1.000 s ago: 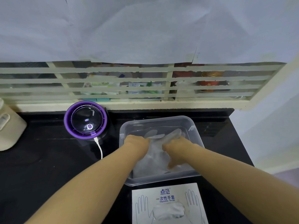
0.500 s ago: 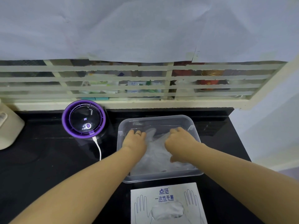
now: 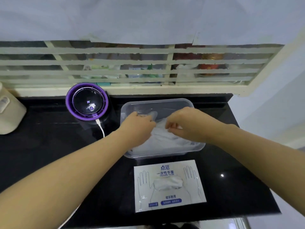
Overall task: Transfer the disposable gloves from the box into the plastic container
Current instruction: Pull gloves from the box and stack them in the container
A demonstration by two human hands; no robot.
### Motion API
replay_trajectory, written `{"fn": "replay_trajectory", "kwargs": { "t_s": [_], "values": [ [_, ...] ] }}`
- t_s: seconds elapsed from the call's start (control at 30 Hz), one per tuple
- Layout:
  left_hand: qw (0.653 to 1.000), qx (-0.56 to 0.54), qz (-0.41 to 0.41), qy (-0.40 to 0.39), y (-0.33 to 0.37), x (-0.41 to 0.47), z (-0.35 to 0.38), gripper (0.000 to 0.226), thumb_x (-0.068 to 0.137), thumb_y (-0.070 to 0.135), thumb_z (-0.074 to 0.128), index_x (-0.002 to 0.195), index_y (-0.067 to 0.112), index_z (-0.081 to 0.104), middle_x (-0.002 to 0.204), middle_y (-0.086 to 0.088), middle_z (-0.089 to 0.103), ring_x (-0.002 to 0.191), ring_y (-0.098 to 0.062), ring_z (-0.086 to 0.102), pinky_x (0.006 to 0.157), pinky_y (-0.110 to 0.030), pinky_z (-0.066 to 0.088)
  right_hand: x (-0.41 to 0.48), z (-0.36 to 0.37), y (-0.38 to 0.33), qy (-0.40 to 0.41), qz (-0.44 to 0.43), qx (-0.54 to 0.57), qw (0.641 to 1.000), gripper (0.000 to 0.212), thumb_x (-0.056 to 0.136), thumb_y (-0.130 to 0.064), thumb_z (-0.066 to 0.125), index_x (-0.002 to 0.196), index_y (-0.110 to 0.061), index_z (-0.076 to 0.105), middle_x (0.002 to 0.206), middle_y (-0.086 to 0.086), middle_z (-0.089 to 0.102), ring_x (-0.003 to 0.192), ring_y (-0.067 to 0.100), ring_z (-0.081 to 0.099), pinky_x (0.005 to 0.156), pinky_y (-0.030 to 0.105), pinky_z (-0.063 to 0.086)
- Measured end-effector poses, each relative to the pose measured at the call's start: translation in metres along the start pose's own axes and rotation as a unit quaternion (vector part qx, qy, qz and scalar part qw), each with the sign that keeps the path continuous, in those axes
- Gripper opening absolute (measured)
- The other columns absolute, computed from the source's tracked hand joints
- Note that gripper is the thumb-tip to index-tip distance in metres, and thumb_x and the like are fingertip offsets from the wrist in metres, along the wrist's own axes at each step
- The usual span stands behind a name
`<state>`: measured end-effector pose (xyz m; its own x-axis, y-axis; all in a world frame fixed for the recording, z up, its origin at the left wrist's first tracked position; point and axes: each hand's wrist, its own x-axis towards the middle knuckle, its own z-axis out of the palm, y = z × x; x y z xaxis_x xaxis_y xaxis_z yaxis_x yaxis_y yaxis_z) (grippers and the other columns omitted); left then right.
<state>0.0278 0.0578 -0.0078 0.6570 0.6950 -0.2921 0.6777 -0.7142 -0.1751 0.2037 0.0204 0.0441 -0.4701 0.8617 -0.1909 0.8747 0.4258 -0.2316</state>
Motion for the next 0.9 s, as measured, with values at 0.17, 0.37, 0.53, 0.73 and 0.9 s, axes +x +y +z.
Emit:
{"fn": "replay_trajectory", "kwargs": {
  "t_s": [0.17, 0.37, 0.53, 0.73, 0.9],
  "values": [
    [0.944, -0.172, 0.161, 0.23, 0.013, -0.05, 0.005, 0.029, 0.09, 0.021, 0.043, 0.102, 0.017, 0.069, 0.096, 0.002, 0.066, 0.07, -0.022, 0.064, 0.063, -0.033, 0.055, -0.047, 0.016, -0.036, -0.129, -0.005, 0.113, 0.985, 0.014, 0.091, -0.028, 0.06, 0.096, -0.021, 0.071, 0.089, -0.01, 0.07, 0.076, 0.003, 0.062, 0.076, 0.014, 0.049],
    [0.938, -0.12, 0.291, 0.146, 0.043, -0.076, 0.034, 0.016, 0.086, 0.017, 0.057, 0.099, 0.015, 0.067, 0.09, 0.0, 0.063, 0.068, -0.021, 0.063, 0.053, -0.029, 0.05, -0.068, 0.07, -0.049, -0.309, 0.022, -0.009, 0.951, 0.039, 0.091, -0.033, 0.06, 0.127, -0.021, 0.056, 0.123, -0.001, 0.056, 0.107, 0.019, 0.054, 0.089, 0.029, 0.042],
    [0.973, -0.073, 0.199, -0.095, 0.072, -0.086, 0.045, 0.058, 0.088, 0.051, 0.059, 0.137, 0.025, 0.043, 0.129, 0.0, 0.041, 0.101, -0.025, 0.054, 0.082, -0.042, 0.048, -0.065, 0.092, -0.04, -0.27, -0.007, -0.099, 0.958, 0.025, 0.094, -0.031, 0.053, 0.111, -0.016, 0.063, 0.108, 0.005, 0.061, 0.1, 0.024, 0.055, 0.093, 0.035, 0.039],
    [0.978, -0.053, 0.203, -0.02, 0.084, -0.089, 0.052, 0.048, 0.093, 0.013, 0.051, 0.139, 0.025, 0.039, 0.145, -0.004, 0.031, 0.113, -0.028, 0.047, 0.092, -0.039, 0.043, -0.076, 0.099, -0.044, -0.329, -0.03, 0.016, 0.944, 0.024, 0.096, -0.03, 0.05, 0.111, -0.021, 0.066, 0.111, -0.001, 0.064, 0.097, 0.018, 0.058, 0.093, 0.031, 0.041],
    [0.983, -0.119, 0.137, -0.022, 0.094, -0.094, 0.049, 0.04, 0.096, 0.019, 0.05, 0.135, 0.026, 0.045, 0.154, -0.005, 0.022, 0.118, -0.028, 0.046, 0.092, -0.037, 0.045, -0.097, 0.1, -0.044, -0.174, -0.11, -0.027, 0.978, 0.029, 0.095, -0.024, 0.053, 0.122, -0.028, 0.06, 0.141, 0.0, 0.04, 0.127, 0.021, 0.036, 0.108, 0.036, 0.031]
  ]
}}
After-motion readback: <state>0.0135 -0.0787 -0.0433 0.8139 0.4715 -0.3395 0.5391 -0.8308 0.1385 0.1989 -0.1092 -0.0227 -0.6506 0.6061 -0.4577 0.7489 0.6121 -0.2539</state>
